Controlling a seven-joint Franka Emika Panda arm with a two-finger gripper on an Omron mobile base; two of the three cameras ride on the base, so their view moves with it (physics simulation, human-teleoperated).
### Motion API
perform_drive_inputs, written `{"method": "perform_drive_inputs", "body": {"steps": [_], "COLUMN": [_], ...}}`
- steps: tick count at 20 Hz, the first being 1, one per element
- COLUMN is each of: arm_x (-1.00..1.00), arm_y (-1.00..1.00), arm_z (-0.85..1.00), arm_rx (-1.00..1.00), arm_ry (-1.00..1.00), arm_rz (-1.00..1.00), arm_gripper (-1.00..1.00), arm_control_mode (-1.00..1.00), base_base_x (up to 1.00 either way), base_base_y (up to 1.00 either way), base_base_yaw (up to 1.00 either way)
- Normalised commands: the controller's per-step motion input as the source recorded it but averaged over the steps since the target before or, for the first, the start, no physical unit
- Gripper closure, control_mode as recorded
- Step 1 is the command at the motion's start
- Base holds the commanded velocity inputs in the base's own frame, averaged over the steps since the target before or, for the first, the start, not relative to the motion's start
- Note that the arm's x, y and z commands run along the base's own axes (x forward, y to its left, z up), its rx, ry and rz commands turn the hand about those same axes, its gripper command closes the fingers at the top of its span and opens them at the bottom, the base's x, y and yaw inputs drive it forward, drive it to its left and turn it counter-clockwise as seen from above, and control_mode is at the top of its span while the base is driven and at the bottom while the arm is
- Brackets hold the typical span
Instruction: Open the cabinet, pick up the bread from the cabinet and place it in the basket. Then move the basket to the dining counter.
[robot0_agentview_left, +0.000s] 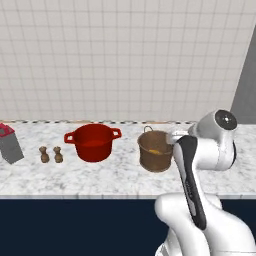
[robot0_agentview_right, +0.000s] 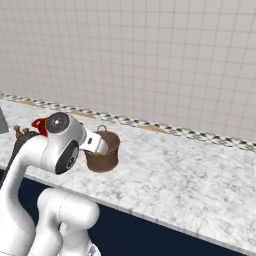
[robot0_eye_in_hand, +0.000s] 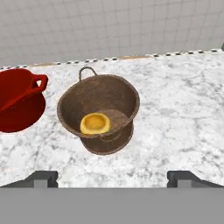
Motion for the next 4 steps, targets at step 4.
{"method": "perform_drive_inputs", "body": {"steps": [4], "arm_x": [-1.00], "arm_y": [0.50], "arm_z": [0.05], "arm_rx": [-0.21], "arm_ry": [0.09], "arm_rz": [0.02], "arm_gripper": [-1.00], "arm_control_mode": [-1.00], "base_base_x": [0.00], "base_base_y": [0.00], "base_base_yaw": [0.00]}}
